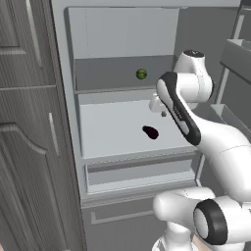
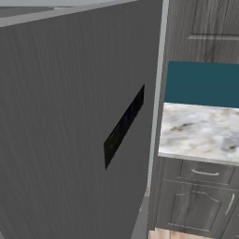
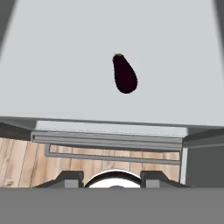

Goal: Place the cold items (avocado and eggplant) from the fridge in one tupperware on the dining counter. Place the warm items (kebab skewer and hot dog) in the stove area in another tupperware.

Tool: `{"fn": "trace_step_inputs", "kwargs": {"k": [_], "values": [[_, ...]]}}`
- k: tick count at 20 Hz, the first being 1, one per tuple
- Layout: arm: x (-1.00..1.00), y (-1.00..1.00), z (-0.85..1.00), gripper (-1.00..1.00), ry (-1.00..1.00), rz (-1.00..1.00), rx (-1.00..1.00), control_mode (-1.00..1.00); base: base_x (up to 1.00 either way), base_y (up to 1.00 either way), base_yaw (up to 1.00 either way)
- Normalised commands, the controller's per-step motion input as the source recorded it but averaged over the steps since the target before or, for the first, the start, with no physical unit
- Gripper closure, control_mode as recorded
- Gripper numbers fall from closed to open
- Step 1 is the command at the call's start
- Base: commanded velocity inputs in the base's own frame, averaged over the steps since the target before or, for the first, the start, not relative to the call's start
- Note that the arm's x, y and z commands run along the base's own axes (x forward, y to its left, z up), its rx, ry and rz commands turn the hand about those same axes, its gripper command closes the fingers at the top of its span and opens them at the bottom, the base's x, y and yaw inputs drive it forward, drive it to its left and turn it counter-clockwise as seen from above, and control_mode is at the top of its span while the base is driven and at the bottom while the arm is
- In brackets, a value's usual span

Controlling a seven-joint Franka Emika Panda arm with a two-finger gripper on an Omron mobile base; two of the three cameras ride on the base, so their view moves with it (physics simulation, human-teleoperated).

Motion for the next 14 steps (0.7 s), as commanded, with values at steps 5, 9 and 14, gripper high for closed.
{"fn": "trace_step_inputs", "kwargs": {"k": [5, 9, 14], "values": [[-0.04, 0.05, 0.0, -1.0, -0.04, 0.0, -0.01, -1.0, 0.0, 0.0, 0.0], [0.0, 0.39, 0.11, -1.0, -0.39, 0.0, -0.2, -1.0, 0.0, 0.0, 0.0], [0.01, 0.24, 0.45, -1.0, -0.42, -0.04, -0.2, -1.0, 0.0, 0.0, 0.0]]}}
